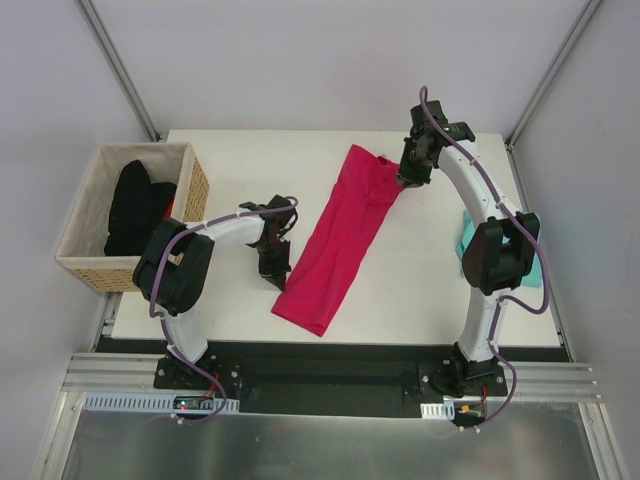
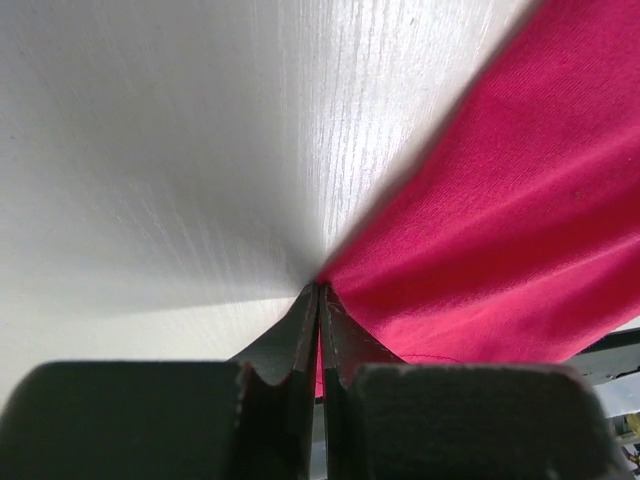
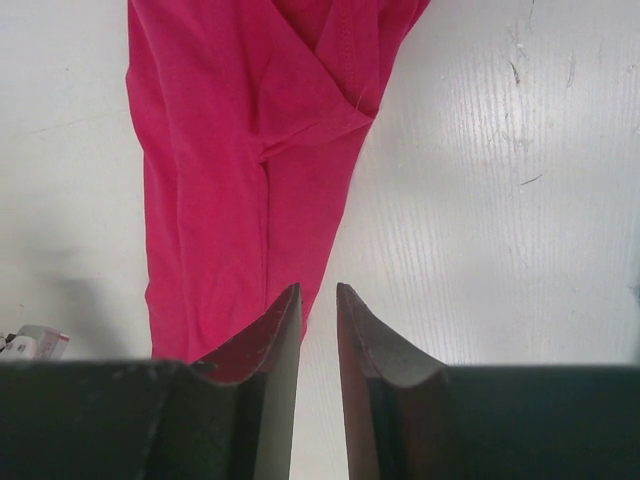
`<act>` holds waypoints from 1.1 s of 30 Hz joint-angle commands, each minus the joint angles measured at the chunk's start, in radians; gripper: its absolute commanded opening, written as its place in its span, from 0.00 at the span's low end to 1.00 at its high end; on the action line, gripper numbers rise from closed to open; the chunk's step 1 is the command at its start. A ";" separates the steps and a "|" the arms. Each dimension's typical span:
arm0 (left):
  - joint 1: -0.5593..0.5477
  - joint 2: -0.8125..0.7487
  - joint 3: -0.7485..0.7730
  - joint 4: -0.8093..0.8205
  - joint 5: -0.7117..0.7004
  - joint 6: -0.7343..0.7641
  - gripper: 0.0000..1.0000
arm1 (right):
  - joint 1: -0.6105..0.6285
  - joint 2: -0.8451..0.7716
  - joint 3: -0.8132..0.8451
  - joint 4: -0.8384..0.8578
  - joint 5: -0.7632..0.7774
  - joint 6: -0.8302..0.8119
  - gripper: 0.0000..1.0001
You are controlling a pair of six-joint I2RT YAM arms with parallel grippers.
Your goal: Fold and stack the t-shirts
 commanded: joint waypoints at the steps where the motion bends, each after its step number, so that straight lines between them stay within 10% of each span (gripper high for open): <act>1: -0.010 -0.012 0.008 -0.025 -0.027 -0.001 0.00 | -0.005 -0.020 0.054 -0.019 -0.032 0.013 0.24; 33: 0.002 -0.021 -0.010 -0.042 -0.072 -0.036 0.00 | -0.008 -0.034 0.031 -0.022 -0.026 0.005 0.24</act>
